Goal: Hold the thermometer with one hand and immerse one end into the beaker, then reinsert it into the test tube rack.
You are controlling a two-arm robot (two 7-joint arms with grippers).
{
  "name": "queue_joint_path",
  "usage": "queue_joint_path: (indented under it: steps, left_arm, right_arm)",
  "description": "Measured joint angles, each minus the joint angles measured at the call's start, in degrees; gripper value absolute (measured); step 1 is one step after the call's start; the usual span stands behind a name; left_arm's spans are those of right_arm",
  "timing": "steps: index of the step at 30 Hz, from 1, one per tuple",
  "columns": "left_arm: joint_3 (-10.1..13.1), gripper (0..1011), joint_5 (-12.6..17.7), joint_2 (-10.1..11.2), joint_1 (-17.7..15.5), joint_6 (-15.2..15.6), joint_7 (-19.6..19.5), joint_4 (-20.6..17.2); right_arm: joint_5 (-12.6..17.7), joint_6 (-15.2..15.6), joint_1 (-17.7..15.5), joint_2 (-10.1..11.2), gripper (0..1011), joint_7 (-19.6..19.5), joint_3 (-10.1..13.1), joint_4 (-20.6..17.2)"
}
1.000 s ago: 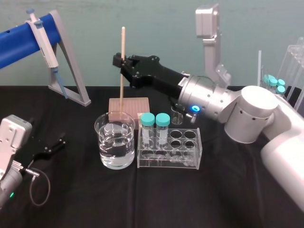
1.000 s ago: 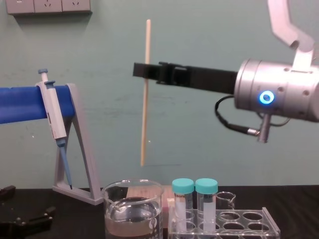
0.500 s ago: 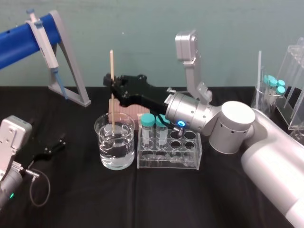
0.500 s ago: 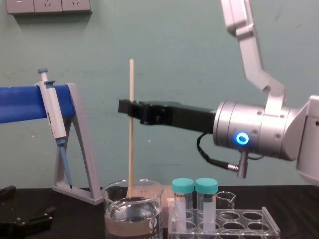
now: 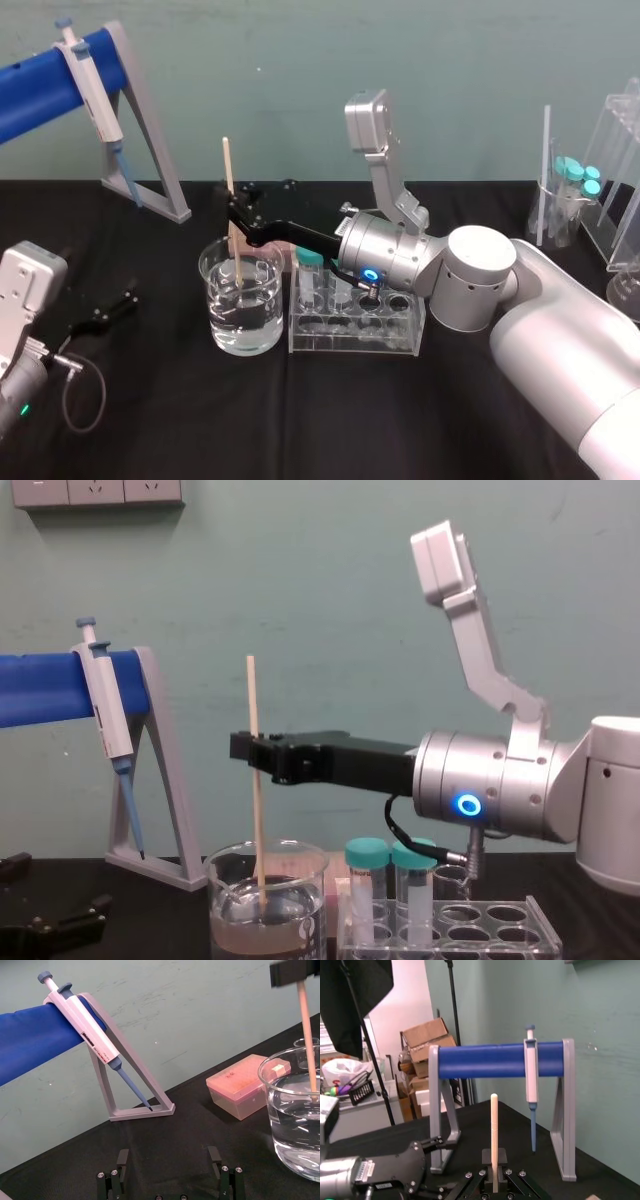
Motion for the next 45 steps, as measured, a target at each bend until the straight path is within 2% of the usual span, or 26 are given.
queue_joint_path:
  steps: [6, 12, 45]
  left_arm:
    - [0.0, 1004, 0.0, 0.0, 0.0, 0.0, 0.0, 0.0]
    - [0.0, 1004, 0.0, 0.0, 0.0, 0.0, 0.0, 0.0]
    - [0.0, 1004, 0.0, 0.0, 0.0, 0.0, 0.0, 0.0]
  right_arm:
    - [-1.14, -0.63, 0.52, -0.89, 53, 0.36, 0.28, 2.8]
    - [-1.85, -0.82, 0.66, -1.4, 53, 0.61, 0.99, 4.07]
    - [-1.89, -0.68, 0.56, -1.39, 53, 0.73, 1.19, 4.02]
